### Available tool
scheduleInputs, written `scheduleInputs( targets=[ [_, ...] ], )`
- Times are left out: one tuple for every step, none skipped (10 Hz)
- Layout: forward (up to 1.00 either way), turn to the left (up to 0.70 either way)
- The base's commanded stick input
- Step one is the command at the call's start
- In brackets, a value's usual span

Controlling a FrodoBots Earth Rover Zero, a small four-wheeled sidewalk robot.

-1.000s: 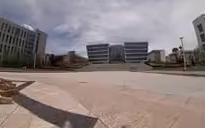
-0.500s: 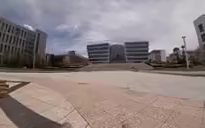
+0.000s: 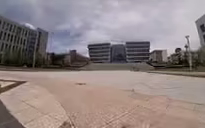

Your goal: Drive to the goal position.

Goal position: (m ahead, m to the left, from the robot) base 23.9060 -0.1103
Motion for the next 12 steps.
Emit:
scheduleInputs(
  targets=[
    [0.70,0.17],
    [0.70,0.07],
    [0.70,0.04],
    [0.70,0.00],
    [0.70,0.00],
    [0.70,0.00],
    [0.70,0.00],
    [0.70,0.00],
    [0.70,0.00],
    [0.70,0.00],
    [0.70,0.00],
    [0.70,0.00]
  ],
)
